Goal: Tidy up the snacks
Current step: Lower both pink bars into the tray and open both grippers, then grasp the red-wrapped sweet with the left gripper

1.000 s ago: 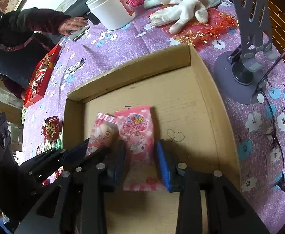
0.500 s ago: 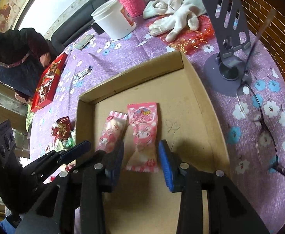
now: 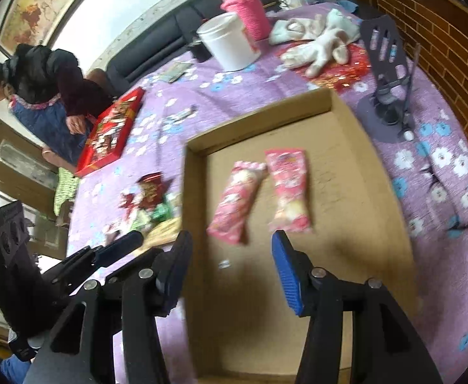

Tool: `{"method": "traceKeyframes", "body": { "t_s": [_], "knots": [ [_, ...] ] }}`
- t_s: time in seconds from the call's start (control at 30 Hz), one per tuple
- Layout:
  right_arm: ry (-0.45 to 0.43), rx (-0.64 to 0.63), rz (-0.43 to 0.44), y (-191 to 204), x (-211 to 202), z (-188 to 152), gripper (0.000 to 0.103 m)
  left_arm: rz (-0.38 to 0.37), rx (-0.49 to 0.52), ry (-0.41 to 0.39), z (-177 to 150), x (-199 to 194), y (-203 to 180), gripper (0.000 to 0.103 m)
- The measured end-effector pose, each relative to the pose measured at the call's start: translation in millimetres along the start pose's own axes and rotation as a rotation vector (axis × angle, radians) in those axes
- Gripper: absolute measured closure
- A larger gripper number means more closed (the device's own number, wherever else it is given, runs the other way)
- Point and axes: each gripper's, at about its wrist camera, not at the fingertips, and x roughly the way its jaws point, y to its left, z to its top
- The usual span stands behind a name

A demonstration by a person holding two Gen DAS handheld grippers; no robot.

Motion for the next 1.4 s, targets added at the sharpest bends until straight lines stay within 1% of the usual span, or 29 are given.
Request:
{"method": "traceKeyframes", "body": {
  "t_s": [0.1, 0.2, 0.37, 0.5, 0.6, 0.67, 0.77, 0.9, 0.97, 1.07, 1.2, 1.33, 1.4],
  "knots": [
    [0.012, -0.019, 0.019, 16, 2, -7, 0.052, 0.002, -0.008, -0.004, -11, -14, 13, 0.053],
    [0.06, -0.059, 0.056, 37, 11, -16, 0.052, 0.004, -0.029, -0.011, -26, -27, 31, 0.053],
    [0.097, -0.137, 0.089, 72, 19, -34, 0.052, 0.036, -0.101, 0.0, -61, -43, 71, 0.052],
    [0.135, -0.183, 0.082, 92, 28, -52, 0.052, 0.032, -0.199, 0.042, -98, -48, 105, 0.052],
    [0.175, -0.195, 0.06, 98, 38, -64, 0.052, 0.044, -0.241, 0.082, -123, -46, 122, 0.052],
    [0.193, -0.19, 0.06, 98, 44, -69, 0.052, 0.049, -0.259, 0.098, -128, -41, 128, 0.052],
    [0.214, -0.184, 0.047, 98, 49, -75, 0.052, 0.072, -0.255, 0.092, -124, -39, 128, 0.052],
    [0.228, -0.182, 0.031, 100, 52, -80, 0.052, 0.156, -0.207, 0.116, -110, -27, 126, 0.052],
    [0.228, -0.18, 0.027, 100, 51, -80, 0.052, 0.165, -0.194, 0.121, -104, -21, 124, 0.052],
    [0.226, -0.17, 0.016, 99, 53, -78, 0.052, 0.205, -0.141, 0.132, -97, -12, 120, 0.052],
    [0.223, -0.143, 0.006, 93, 52, -77, 0.052, 0.212, -0.1, 0.137, -90, -8, 117, 0.052],
    [0.217, -0.123, -0.003, 87, 49, -76, 0.052, 0.203, -0.073, 0.145, -87, -10, 116, 0.052],
    [0.215, -0.113, -0.007, 84, 48, -76, 0.052, 0.196, -0.05, 0.136, -84, -15, 116, 0.052]
  ]
}}
